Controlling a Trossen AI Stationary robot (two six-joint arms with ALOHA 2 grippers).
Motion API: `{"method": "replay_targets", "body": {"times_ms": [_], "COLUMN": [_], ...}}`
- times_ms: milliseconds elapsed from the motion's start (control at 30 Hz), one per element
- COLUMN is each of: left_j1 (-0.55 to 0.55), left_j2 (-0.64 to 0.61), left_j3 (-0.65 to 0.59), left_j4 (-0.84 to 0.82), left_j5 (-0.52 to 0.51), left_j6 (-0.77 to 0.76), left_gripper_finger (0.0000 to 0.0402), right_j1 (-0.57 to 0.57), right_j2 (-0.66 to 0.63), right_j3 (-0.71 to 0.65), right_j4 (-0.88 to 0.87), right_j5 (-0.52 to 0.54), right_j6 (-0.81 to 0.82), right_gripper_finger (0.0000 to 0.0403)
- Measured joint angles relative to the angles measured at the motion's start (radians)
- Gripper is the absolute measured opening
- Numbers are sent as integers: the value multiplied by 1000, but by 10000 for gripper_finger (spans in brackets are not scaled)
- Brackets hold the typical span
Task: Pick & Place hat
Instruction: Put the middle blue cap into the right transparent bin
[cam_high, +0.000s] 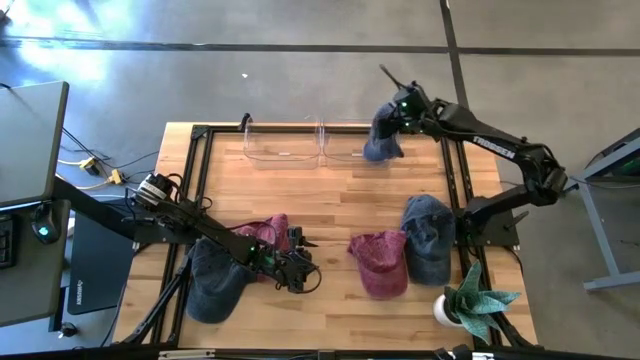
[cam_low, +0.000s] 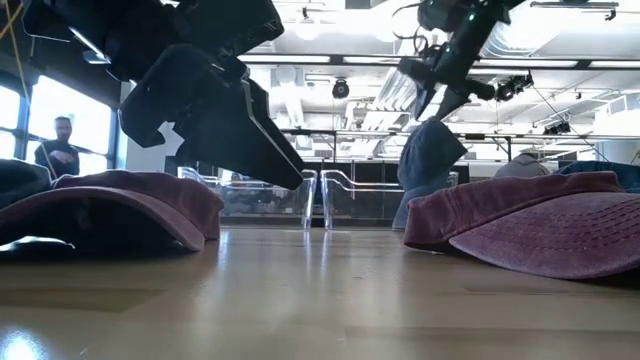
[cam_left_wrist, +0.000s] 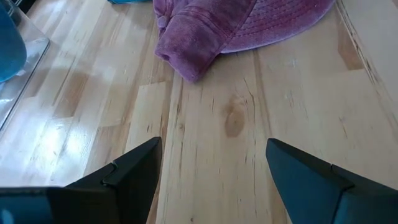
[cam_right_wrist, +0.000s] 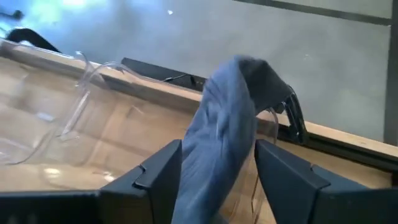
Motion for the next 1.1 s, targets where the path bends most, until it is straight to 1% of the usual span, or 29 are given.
{"method": "replay_targets", "body": {"times_ms": [67,133,233,300,367,467,533,633,667,700,833,900,1000,1100], "left_j1": [0,0,0,0,0,0,0,0,0,0,0,0,0,0], "left_j2": [0,0,0,0,0,0,0,0,0,0,0,0,0,0], "left_j3": [0,0,0,0,0,0,0,0,0,0,0,0,0,0], "left_j4": [0,0,1,2,2,3,3,3,3,3,3,3,2,2], "left_j5": [0,0,0,0,0,0,-1,-1,-1,-1,-1,-2,-4,-7], "left_j6": [0,0,0,0,0,0,0,0,0,0,0,0,0,1], "left_gripper_finger": [282,282,282,282,282,282,282,282,282,282,282,282,282,282], "right_j1": [0,5,18,34,55,83,93,97,98,98,97,96,97,97], "right_j2": [-15,-27,-30,-26,-18,6,26,56,67,75,100,100,80,46], "right_j3": [12,14,13,11,11,10,0,-33,-44,-53,-68,-68,-68,-68], "right_j4": [-36,-67,-133,-186,-220,-239,-216,-143,-114,-92,-35,-26,-26,-35], "right_j5": [-38,-100,-198,-210,-181,-99,-87,-99,-84,-57,108,160,168,159], "right_j6": [-4,-40,-92,-124,-130,-153,-184,-236,-249,-253,-259,-280,-316,-311], "right_gripper_finger": [205,202,183,162,139,109,92,73,68,63,43,35,26,24]}}
